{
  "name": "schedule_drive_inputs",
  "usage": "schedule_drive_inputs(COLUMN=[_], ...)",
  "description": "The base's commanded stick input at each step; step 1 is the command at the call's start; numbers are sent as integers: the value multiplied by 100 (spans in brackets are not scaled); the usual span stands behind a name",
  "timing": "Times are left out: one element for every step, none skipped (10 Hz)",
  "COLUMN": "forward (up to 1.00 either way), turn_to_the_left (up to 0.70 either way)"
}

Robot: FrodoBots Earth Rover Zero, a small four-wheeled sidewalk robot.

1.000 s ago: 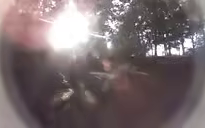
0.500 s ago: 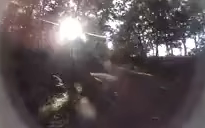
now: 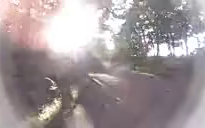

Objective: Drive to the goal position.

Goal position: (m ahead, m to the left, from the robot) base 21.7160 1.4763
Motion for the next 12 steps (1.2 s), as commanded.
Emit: schedule_drive_inputs(forward=[70,70,70,70,70,70,70,70,70,70,70,70], turn_to_the_left=[-1,-1,-1,-1,-1,-1,-1,-1,-1,-1,-1,-1])
